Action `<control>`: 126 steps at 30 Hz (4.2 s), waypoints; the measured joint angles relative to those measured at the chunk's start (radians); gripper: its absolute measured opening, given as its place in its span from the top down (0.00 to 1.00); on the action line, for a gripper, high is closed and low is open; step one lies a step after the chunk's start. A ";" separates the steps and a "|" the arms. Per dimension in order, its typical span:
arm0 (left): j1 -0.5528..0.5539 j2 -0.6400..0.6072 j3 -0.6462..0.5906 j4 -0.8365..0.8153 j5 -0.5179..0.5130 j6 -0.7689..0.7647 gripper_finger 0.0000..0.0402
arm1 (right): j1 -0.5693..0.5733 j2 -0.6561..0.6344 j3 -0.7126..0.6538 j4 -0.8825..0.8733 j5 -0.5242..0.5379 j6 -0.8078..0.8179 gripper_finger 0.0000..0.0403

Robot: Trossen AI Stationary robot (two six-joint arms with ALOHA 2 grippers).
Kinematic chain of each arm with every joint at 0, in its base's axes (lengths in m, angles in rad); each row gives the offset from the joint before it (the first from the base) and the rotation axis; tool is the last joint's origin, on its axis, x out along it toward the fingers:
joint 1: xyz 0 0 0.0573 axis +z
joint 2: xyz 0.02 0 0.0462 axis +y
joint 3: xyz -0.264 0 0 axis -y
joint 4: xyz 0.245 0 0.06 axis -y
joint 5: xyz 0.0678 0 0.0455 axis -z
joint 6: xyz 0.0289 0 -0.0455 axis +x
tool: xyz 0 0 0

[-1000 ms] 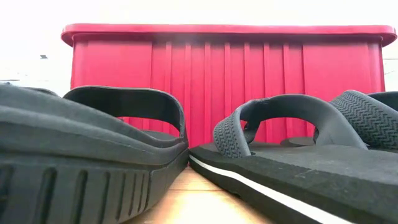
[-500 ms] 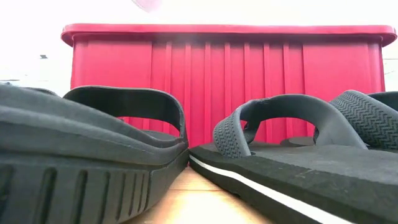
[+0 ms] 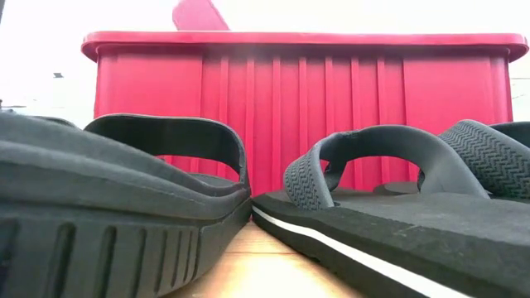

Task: Pick and place slides into bin
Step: Put the left pink slide into the bin, then put the pink slide into the bin

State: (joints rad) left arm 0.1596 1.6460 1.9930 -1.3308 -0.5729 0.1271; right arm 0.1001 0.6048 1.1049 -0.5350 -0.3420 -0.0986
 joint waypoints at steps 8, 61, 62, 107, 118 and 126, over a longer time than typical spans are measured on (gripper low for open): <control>0.023 0.121 0.000 -0.102 0.001 -0.060 1.00 | 0.000 0.000 0.000 0.000 0.000 0.000 1.00; 0.121 0.231 -0.576 0.243 0.015 -0.032 1.00 | 0.000 0.000 0.000 -0.015 0.000 -0.030 1.00; 0.121 0.231 -0.579 0.246 0.016 -0.032 1.00 | 0.000 0.000 0.000 -0.015 0.000 -0.030 1.00; 0.122 0.216 -0.525 0.200 0.104 -0.086 0.68 | 0.000 0.000 0.000 -0.015 0.000 -0.030 1.00; 0.000 -0.042 -0.367 0.029 0.102 -0.302 0.68 | 0.000 0.000 0.000 -0.016 0.000 -0.030 1.00; -0.253 -0.224 -0.368 -0.115 0.094 -0.548 0.68 | 0.000 0.000 0.000 -0.016 0.000 -0.030 1.00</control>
State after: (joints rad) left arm -0.0938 1.4216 1.6249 -1.4461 -0.4789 -0.4210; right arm 0.1000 0.6048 1.1049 -0.5514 -0.3416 -0.1285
